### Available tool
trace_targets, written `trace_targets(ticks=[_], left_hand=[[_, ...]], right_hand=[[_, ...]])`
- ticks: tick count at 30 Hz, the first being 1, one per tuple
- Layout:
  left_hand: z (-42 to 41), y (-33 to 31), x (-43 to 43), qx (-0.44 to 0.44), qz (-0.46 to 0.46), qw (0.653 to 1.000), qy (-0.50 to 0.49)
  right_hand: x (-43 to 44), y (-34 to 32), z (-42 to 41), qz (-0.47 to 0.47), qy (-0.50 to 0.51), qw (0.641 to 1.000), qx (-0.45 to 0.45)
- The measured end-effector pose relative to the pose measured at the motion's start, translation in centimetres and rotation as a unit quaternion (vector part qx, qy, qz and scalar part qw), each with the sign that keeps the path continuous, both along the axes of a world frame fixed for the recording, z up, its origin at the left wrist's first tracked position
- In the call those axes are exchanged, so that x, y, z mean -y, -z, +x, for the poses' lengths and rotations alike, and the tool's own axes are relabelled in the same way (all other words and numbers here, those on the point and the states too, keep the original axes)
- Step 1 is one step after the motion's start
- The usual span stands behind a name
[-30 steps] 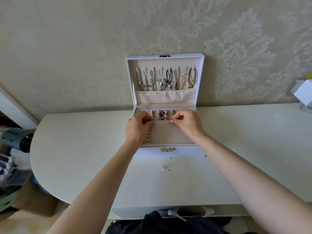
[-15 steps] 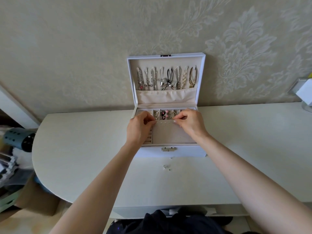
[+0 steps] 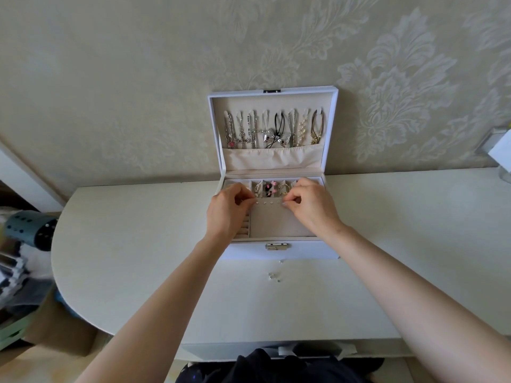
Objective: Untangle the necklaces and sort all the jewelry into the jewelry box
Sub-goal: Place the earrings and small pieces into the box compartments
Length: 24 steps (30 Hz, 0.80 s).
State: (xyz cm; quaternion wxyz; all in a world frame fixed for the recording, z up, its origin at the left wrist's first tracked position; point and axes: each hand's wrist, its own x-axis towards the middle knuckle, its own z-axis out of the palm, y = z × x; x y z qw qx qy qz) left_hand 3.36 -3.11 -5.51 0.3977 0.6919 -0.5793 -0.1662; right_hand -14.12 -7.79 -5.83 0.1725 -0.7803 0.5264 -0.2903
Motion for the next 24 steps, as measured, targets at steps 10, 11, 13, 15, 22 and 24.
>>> trace_targets(ticks=[10,11,13,15,22,24], left_hand=[[-0.5,-0.2,0.5,0.031,0.017,0.999,-0.008],[-0.5,-0.1,0.6,0.022,0.013,1.0,-0.005],[-0.4,-0.1,0.7,-0.014,-0.008,1.0,0.001],[-0.3,-0.2,0.7,-0.041,-0.026,0.999,0.016],[-0.3,0.3,0.9,-0.048,-0.005,0.997,0.059],[-0.3,0.2,0.8,-0.051,-0.001,0.997,0.062]], right_hand=[[-1.5,0.8,-1.7,-0.1,-0.07,0.989,-0.08],[-1.5,0.9,-1.7,-0.104,-0.067,0.99,-0.073],[-1.5,1.1,-1.7,-0.108,-0.061,0.99,-0.062],[-1.5,1.1,-1.7,-0.1,-0.056,0.992,-0.055],[-1.6,1.2,-1.7,-0.084,-0.045,0.994,-0.048],[-1.7,1.1,-1.7,-0.082,-0.043,0.995,-0.046]])
